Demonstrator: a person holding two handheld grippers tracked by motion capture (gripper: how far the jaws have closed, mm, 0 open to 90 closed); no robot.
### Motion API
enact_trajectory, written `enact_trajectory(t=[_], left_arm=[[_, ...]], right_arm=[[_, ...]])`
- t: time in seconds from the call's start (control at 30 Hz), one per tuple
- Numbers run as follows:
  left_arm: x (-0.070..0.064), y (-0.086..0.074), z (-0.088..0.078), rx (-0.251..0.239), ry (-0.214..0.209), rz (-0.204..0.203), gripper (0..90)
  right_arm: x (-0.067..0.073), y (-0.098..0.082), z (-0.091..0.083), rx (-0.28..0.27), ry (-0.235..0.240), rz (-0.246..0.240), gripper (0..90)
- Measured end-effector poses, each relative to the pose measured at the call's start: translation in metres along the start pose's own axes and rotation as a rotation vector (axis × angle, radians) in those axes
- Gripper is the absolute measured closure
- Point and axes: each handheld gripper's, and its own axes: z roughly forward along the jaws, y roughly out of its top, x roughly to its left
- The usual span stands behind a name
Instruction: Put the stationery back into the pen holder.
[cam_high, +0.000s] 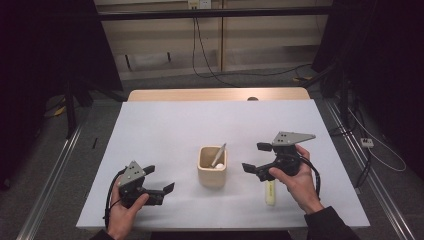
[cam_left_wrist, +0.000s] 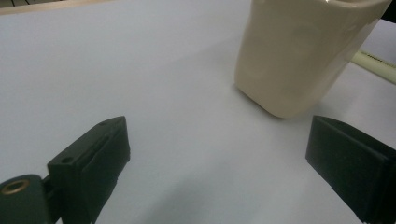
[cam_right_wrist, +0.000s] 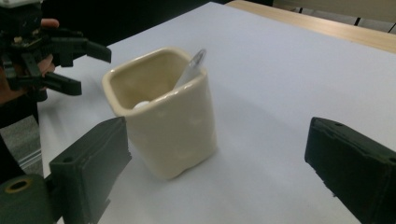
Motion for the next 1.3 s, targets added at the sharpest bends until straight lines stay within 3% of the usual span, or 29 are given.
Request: enact_trajectory(t=[0.13, 0.3, 0.43, 0.63, 0.77, 0.83, 0.93, 1.07, 1.23, 1.3], left_arm=[[0.000, 0.000, -0.001, -0.001, 0.009, 0.002, 6.3], [-0.001, 0.001, -0.001, 0.000, 0.007, 0.009, 6.3], [0.000, 0.000, -0.001, -0.002, 0.010, 0.001, 6.3], [0.001, 0.000, 0.000, -0.001, 0.009, -0.005, 6.4], [0.000, 0.001, 0.000, 0.003, 0.007, -0.002, 6.3], [0.001, 0.000, 0.001, 0.002, 0.005, 0.000, 6.4], [0.001, 0.001, 0.001, 0.004, 0.006, 0.000, 6.3], [0.001, 0.001, 0.001, 0.008, 0.009, 0.000, 6.3], [0.000, 0.001, 0.001, 0.006, 0.006, 0.000, 6.4], [0.001, 0.001, 0.001, 0.007, 0.007, 0.000, 6.3]], right_arm=[[0.005, -0.007, 0.000, 0.028, -0.085, -0.026, 8.1], [0.007, -0.017, -0.001, 0.056, -0.117, -0.019, 5.7], [0.003, -0.022, -0.005, 0.124, -0.128, -0.007, 6.0], [-0.001, -0.030, -0.008, 0.185, -0.093, 0.020, 7.3], [0.001, -0.035, -0.013, 0.229, -0.036, 0.025, 9.7], [0.000, -0.037, -0.017, 0.223, -0.011, 0.038, 11.9], [0.001, -0.044, -0.021, 0.221, -0.021, 0.040, 16.1], [0.001, -0.049, -0.023, 0.233, 0.017, 0.044, 16.8], [0.006, -0.049, -0.021, 0.260, 0.029, 0.021, 34.8], [0.007, -0.049, -0.021, 0.255, 0.045, 0.007, 50.4]])
